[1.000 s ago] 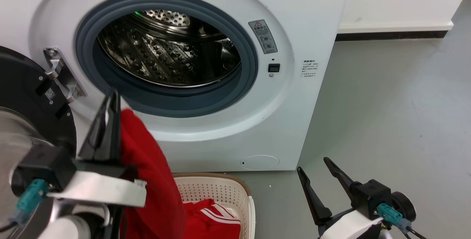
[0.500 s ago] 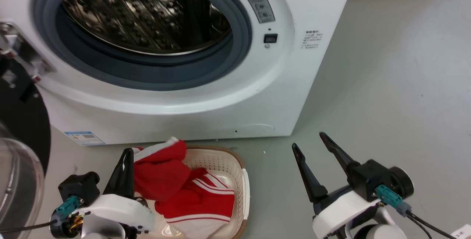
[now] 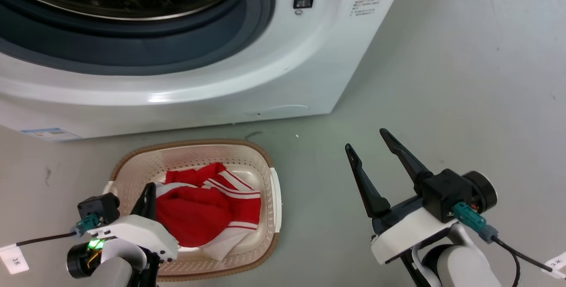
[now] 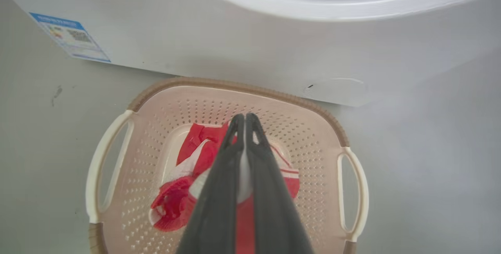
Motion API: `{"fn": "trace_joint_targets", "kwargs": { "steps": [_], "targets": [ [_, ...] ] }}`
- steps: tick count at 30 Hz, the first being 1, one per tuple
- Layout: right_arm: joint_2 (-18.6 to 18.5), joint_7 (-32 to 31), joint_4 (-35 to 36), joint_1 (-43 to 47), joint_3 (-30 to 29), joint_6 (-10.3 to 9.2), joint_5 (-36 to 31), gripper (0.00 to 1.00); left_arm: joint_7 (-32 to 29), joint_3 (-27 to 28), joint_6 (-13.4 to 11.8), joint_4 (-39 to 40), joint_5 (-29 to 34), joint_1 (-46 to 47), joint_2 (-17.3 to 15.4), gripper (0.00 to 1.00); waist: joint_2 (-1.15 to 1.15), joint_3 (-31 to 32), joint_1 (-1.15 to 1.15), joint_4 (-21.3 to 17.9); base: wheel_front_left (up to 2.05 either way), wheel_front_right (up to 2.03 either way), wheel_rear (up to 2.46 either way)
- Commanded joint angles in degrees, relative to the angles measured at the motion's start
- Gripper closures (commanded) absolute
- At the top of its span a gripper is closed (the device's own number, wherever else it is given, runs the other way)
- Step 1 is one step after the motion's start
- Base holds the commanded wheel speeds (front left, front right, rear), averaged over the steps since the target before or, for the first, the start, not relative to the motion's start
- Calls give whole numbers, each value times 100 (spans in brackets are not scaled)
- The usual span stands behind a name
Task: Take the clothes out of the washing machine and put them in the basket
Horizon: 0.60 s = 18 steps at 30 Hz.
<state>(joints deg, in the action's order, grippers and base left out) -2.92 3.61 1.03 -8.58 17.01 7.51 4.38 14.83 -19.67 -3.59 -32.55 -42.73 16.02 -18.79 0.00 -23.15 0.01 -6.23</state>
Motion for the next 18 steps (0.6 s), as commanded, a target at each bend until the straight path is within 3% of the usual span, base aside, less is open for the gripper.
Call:
{"fn": "trace_joint_targets", "kwargs": {
  "steps": [1,6,18],
  "targets": [
    [9,56,40,-160,6,-4,-31,0,35,82,130,-462,22,250,57,100,0,-285,-1,-168,0,0,0],
    [9,89,108,-265,47,-4,-39,0,43,334,297,-1478,152,706,184,100,0,-608,-1,-287,0,0,0],
    [9,140,195,-485,169,-4,-93,0,36,806,596,-3009,382,1253,366,100,0,-1168,-1,-457,0,0,0]
  ]
}}
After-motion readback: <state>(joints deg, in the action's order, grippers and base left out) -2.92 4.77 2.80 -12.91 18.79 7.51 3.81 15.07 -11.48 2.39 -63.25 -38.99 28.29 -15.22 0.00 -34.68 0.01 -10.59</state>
